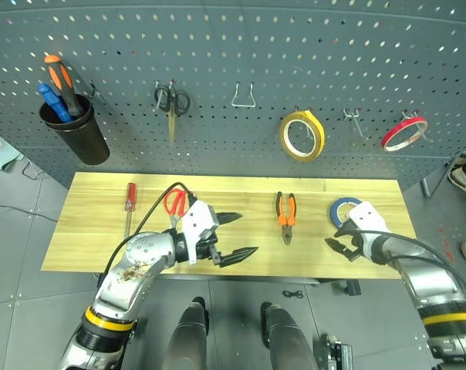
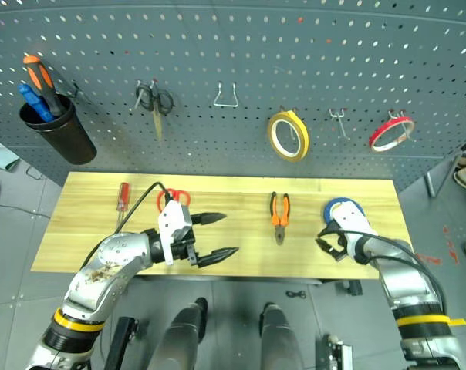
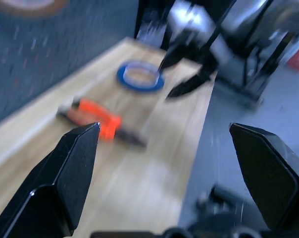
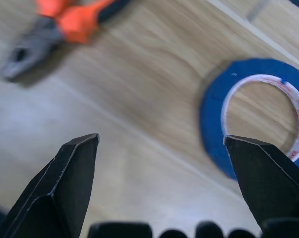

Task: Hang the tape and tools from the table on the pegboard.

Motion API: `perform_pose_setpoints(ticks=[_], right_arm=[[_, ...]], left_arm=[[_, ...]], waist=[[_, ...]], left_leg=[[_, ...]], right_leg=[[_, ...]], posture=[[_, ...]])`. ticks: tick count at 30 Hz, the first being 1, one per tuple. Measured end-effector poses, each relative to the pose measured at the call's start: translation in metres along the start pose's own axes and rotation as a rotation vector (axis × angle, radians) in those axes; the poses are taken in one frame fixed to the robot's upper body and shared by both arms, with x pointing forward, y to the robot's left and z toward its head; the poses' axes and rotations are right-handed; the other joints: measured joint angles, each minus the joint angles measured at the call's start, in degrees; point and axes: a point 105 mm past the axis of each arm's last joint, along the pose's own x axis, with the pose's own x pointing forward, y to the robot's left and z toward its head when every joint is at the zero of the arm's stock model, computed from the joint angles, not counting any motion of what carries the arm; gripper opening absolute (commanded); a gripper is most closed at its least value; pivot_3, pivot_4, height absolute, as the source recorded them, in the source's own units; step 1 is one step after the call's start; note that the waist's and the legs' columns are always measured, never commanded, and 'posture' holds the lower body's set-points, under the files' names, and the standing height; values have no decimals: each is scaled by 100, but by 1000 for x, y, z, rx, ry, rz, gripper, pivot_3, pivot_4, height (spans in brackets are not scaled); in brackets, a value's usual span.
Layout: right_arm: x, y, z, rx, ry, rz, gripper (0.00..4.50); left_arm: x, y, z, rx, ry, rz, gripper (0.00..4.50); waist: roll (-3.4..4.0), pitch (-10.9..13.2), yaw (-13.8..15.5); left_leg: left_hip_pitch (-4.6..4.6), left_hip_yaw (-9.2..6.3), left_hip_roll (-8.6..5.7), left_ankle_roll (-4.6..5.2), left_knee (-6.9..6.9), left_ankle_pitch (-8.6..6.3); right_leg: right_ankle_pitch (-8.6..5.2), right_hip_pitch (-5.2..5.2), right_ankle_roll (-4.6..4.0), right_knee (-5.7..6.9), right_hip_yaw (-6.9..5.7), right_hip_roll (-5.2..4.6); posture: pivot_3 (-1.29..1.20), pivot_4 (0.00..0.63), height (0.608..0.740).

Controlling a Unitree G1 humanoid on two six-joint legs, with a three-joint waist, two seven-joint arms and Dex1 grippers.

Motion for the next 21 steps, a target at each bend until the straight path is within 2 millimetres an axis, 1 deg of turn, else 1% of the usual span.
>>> perform_pose_setpoints(ticks=[2,5,9,14,17,20,21], right_arm=[[6,-8,-2,5,20,-11,4500],[15,-25,-5,9,53,-43,4500],[22,-41,-1,4,60,-72,4500],[31,-47,14,-2,40,-56,4500],[36,-45,23,-5,32,-23,4500],[39,-42,27,17,30,16,4500],[40,-42,27,22,32,23,4248]], left_arm=[[4,-2,4,3,-18,-15,4440],[7,-4,4,-7,-28,-31,4440],[9,3,6,-9,-41,-16,4440],[7,6,8,-44,-60,-3,4440],[4,5,11,-67,-72,-6,4440],[4,4,13,-80,-80,-8,4440],[4,5,13,-84,-79,-6,4479]], waist=[[0,72,-30],[0,170,-93],[-4,285,-127],[-23,375,-152],[-24,398,-143],[-26,412,-122],[-26,414,-116]], left_leg=[[0,0,0,0,1,1],[-2,0,-1,-4,5,3],[0,0,-1,-4,10,4],[0,-1,-1,-5,11,4],[-1,-2,-1,-5,11,4],[-1,-3,-1,-6,11,4],[0,-3,-2,-6,11,4]], right_leg=[[-3,-1,5,3,1,0],[-14,-4,26,6,3,0],[-13,-6,25,19,5,1],[-8,-8,17,23,8,2],[-8,-7,18,22,8,2],[-9,-7,18,23,7,2],[-9,-7,19,22,7,2]], posture=[[74,437,740],[77,448,740],[88,463,740],[110,463,740],[114,464,740],[127,461,740],[134,456,740]])
